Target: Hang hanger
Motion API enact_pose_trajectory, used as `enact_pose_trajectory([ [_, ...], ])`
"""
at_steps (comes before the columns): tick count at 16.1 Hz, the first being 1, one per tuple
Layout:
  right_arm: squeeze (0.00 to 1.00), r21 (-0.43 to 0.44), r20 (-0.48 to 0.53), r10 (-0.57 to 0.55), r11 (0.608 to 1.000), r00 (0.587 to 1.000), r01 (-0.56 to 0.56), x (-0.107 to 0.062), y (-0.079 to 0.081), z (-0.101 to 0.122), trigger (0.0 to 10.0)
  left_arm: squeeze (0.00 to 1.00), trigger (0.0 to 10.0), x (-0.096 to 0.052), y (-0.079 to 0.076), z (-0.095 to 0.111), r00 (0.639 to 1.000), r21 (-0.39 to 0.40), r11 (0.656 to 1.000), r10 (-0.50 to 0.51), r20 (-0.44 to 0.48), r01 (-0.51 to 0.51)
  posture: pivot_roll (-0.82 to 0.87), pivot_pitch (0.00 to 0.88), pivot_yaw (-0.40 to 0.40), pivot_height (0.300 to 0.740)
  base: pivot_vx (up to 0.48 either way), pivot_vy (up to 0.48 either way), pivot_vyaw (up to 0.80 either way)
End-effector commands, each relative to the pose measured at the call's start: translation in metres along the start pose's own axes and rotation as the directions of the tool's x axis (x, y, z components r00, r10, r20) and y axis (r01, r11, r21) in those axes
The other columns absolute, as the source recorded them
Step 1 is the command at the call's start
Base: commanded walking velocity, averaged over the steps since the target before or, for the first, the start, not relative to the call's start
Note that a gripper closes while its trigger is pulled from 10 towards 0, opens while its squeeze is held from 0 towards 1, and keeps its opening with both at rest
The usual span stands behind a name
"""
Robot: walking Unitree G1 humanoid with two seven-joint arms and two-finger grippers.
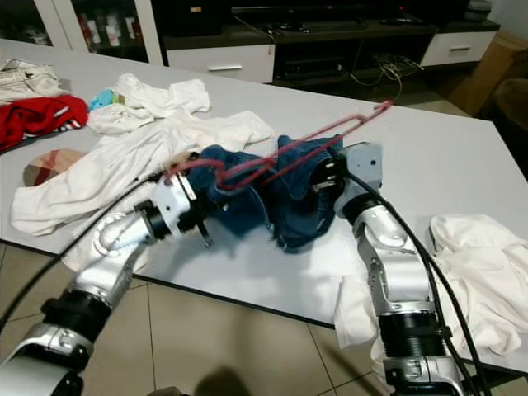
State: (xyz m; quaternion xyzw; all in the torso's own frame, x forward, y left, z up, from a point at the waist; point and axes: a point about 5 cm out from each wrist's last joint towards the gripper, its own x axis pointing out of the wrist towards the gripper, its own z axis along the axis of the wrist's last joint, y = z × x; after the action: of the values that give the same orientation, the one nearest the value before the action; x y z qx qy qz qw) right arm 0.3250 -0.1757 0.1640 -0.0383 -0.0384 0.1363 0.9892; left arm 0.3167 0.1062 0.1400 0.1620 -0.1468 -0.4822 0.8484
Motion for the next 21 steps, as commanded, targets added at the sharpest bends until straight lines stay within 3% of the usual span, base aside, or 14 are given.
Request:
enact_pose_trajectory([
  [1,0.0,-0.021,0.029,-0.036,0.999,0.999,0.037,-0.002,-0.005,0.005,10.0,0.0,10.0,0.001,-0.006,-0.004,1.0,-0.019,1.0,-0.025,-0.012,0.025,-0.09,0.0,-0.004,0.74,0.0,0.0,0.0],
  [6,0.0,-0.061,0.012,-0.203,0.977,0.979,0.203,-0.006,-0.036,0.003,10.0,0.0,10.0,-0.013,-0.011,-0.012,0.998,-0.008,0.999,-0.047,-0.051,0.047,-0.08,0.0,-0.012,0.74,0.0,0.0,0.0],
  [13,0.0,-0.04,-0.017,-0.244,0.969,0.97,0.243,-0.012,-0.044,-0.009,10.0,0.0,10.0,-0.022,-0.017,-0.016,0.996,-0.013,0.998,-0.066,-0.061,0.066,-0.08,0.0,-0.016,0.74,0.0,0.0,0.0],
  [16,0.0,0.041,-0.014,-0.229,0.972,0.973,0.23,-0.013,-0.047,-0.008,10.0,0.0,9.0,-0.029,-0.022,-0.018,0.985,-0.016,0.989,-0.147,-0.085,0.146,-0.08,0.0,-0.018,0.74,0.0,0.0,0.0],
  [17,0.0,0.059,-0.017,-0.231,0.971,0.973,0.232,-0.014,-0.05,-0.008,10.0,0.0,9.1,-0.033,-0.021,-0.019,0.979,-0.007,0.985,-0.17,-0.108,0.17,-0.08,0.0,-0.018,0.74,0.0,0.0,0.0],
  [18,0.0,0.072,-0.017,-0.228,0.971,0.973,0.229,-0.015,-0.05,-0.008,10.0,0.0,10.0,-0.037,-0.018,-0.02,0.975,0.007,0.983,-0.18,-0.13,0.183,-0.08,0.0,-0.02,0.74,0.0,0.0,0.0],
  [21,0.0,0.097,-0.008,-0.186,0.978,0.983,0.186,-0.015,-0.047,-0.007,10.0,0.0,10.0,-0.04,-0.01,-0.02,0.969,0.037,0.98,-0.189,-0.162,0.197,-0.07,0.0,-0.021,0.74,0.0,0.0,0.0],
])
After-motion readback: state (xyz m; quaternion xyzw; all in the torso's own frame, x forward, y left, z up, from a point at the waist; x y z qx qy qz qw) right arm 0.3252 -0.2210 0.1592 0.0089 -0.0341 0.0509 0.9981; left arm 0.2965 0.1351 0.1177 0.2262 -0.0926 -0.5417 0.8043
